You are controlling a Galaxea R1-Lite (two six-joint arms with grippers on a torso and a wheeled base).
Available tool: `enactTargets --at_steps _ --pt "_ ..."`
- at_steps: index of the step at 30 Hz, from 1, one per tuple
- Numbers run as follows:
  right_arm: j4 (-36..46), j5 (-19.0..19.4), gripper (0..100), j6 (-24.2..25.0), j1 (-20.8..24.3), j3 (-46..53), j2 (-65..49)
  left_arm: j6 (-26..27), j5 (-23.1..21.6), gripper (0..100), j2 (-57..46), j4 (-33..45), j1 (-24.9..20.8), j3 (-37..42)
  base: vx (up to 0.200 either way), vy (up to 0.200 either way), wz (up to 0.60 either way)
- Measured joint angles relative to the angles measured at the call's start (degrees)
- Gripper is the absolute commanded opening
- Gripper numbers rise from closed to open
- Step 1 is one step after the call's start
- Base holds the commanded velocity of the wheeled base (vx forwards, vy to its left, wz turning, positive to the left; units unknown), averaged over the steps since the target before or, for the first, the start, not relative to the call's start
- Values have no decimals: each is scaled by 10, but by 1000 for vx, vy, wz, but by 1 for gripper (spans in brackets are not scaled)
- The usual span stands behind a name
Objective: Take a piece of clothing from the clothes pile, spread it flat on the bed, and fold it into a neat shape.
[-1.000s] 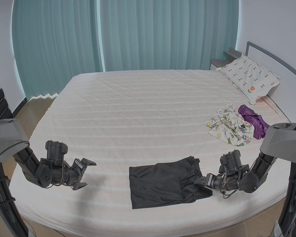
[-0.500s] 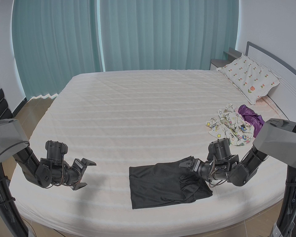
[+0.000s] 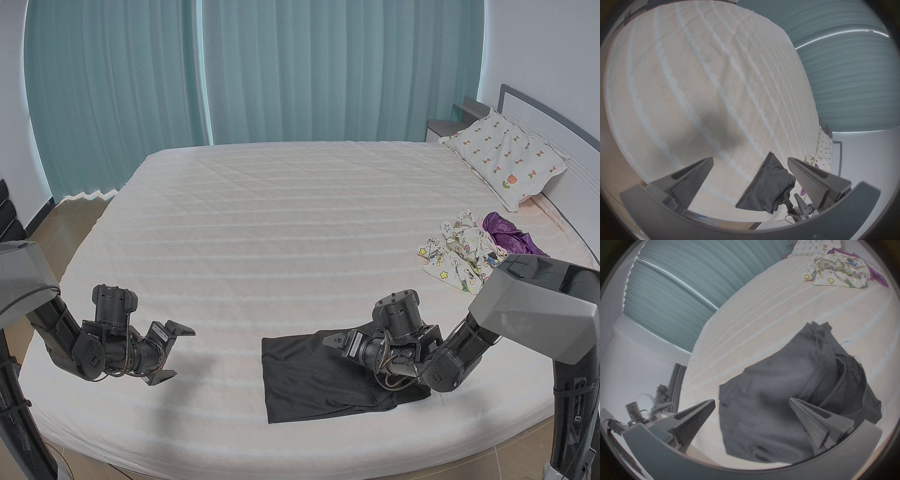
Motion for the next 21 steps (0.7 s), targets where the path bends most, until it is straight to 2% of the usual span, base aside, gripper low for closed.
enactTargets --at_steps 5,12,21 --pt "0 -60 100 -6 -2 -4 27 0 0 100 0 0 0 0 0 0 0" --pt "4 -84 100 -34 -16 23 15 0 0 100 0 0 0 1 0 0 0" --pt "7 -92 100 -73 -45 102 -14 0 0 100 0 0 0 2 0 0 0"
